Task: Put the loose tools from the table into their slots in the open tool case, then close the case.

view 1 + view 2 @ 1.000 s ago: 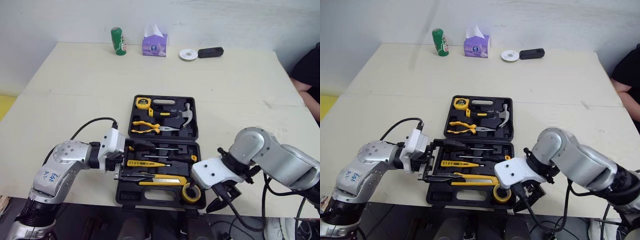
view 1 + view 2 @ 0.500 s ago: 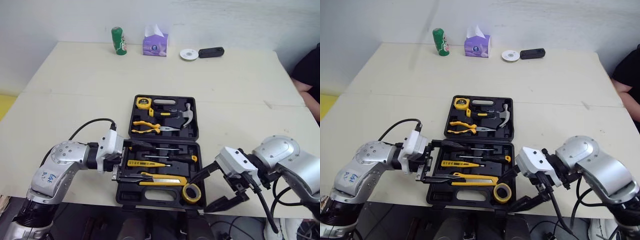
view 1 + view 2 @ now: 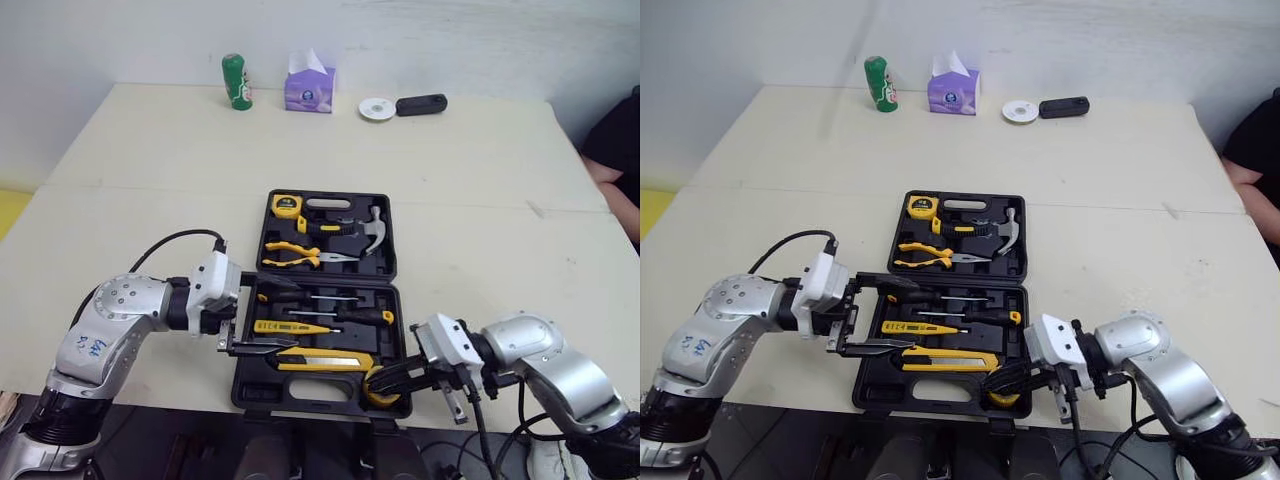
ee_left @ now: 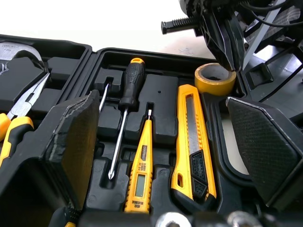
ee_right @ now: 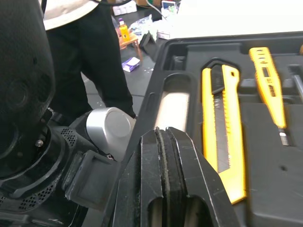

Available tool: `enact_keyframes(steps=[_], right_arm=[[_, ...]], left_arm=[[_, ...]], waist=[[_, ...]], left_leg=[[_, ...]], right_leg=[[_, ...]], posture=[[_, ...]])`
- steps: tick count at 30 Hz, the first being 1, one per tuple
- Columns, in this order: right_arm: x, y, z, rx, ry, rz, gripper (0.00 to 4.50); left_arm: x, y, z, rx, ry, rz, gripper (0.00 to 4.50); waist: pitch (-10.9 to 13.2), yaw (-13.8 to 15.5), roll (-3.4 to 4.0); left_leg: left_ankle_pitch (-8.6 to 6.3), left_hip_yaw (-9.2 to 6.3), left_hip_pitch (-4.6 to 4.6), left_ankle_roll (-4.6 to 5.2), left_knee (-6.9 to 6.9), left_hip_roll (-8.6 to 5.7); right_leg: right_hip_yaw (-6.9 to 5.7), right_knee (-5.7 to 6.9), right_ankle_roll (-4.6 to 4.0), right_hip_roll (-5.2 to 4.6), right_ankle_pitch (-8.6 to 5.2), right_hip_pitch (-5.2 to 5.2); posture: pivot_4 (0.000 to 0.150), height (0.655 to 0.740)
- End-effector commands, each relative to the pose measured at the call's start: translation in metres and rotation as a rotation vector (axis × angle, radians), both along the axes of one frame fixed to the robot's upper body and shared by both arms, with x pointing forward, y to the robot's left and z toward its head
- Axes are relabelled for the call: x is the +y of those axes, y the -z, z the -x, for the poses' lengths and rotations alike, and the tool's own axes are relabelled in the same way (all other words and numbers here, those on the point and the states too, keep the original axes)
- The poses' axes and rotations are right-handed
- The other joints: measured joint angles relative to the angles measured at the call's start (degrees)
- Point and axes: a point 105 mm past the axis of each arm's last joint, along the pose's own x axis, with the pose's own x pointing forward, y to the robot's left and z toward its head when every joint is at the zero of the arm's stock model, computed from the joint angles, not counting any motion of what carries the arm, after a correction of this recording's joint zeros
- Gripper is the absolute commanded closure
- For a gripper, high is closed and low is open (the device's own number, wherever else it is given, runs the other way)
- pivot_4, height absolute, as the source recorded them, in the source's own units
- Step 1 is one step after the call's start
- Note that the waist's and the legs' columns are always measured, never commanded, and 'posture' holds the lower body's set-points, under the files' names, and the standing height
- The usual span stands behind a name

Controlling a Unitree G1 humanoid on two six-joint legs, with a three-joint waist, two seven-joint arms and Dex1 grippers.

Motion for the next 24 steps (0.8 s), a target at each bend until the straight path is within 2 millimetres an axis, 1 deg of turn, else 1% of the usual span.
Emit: enact_keyframes(steps=[1, 5, 8, 9, 14, 18, 20, 22, 24], right_arm=[[-0.002, 0.02, 0.005, 0.001, -0.011, 0.038, 4.43], [0.0, 0.039, 0.007, 0.016, 0.01, 0.069, 4.43], [-0.01, 0.066, 0.005, -0.026, 0.037, 0.166, 4.43], [-0.013, 0.071, 0.006, -0.021, 0.04, 0.185, 4.43], [-0.016, 0.079, 0.008, 0.04, 0.079, 0.204, 4.43], [-0.02, 0.083, 0.004, 0.082, 0.133, 0.221, 4.43], [-0.025, 0.091, 0.001, 0.09, 0.145, 0.256, 4.43], [-0.026, 0.094, 0.002, 0.1, 0.134, 0.279, 4.43], [-0.024, 0.092, 0.002, 0.101, 0.127, 0.269, 4.43]], left_arm=[[0.004, -0.006, 0.006, -0.021, -0.003, -0.008, 0.0], [0.008, -0.006, 0.007, -0.016, -0.014, -0.021, 0.0], [0.011, -0.007, 0.008, -0.017, -0.025, -0.031, 0.0], [0.011, -0.007, 0.008, -0.017, -0.027, -0.031, 0.0], [0.01, -0.007, 0.01, -0.016, -0.027, -0.032, 0.0], [0.009, -0.007, 0.009, -0.016, -0.027, -0.03, 0.0], [0.009, -0.007, 0.008, -0.023, -0.026, -0.036, 0.0], [0.009, -0.007, 0.008, -0.025, -0.027, -0.037, 0.0], [0.008, -0.008, 0.007, -0.026, -0.03, -0.035, 0.0]], waist=[[0.0, -0.03, 0.0], [0.0, -0.02, 0.0], [-0.03, -0.13, -0.04], [-0.08, -0.21, -0.12], [-0.5, -0.18, -0.81], [-0.7, -0.14, -1.04], [-0.78, -0.17, -1.09], [-0.8, -0.23, -1.11], [-0.82, -0.18, -1.12]], left_leg=[[0.0, 0.0, 0.0, 0.0, -0.01, 0.0], [0.0, 0.0, 0.02, -0.01, -0.03, 0.0], [-0.01, 0.0, 0.12, -0.03, -0.05, 0.01], [-0.01, 0.0, 0.16, -0.03, -0.09, 0.01], [0.07, 0.0, 0.48, -0.22, -0.6, 0.01], [0.08, -0.01, 0.5, -0.25, -0.66, 0.01], [0.09, -0.03, 0.55, -0.26, -0.7, 0.02], [0.08, -0.04, 0.69, -0.26, -0.74, 0.03], [0.06, -0.04, 1.04, -0.29, -0.86, 0.05]], right_leg=[[0.0, 0.0, 0.0, 0.0, 0.0, 0.0], [0.0, -0.01, -0.01, 0.01, 0.0, 0.01], [0.01, -0.01, -0.01, 0.01, 0.0, 0.08], [0.02, -0.01, -0.01, 0.01, -0.01, 0.1], [0.04, -0.17, -0.07, 0.02, -0.04, 0.22], [0.03, -0.22, -0.09, 0.01, -0.05, 0.23], [0.03, -0.28, -0.09, 0.01, -0.05, 0.3], [0.02, -0.37, -0.09, 0.02, -0.05, 0.45], [0.02, -0.47, -0.11, 0.03, -0.06, 0.78]], posture=[[0.15, 0.74], [0.15, 0.74], [0.15, 0.74], [0.15, 0.74], [0.15, 0.74], [0.15, 0.74], [0.15, 0.74], [0.15, 0.74], [0.15, 0.74]])
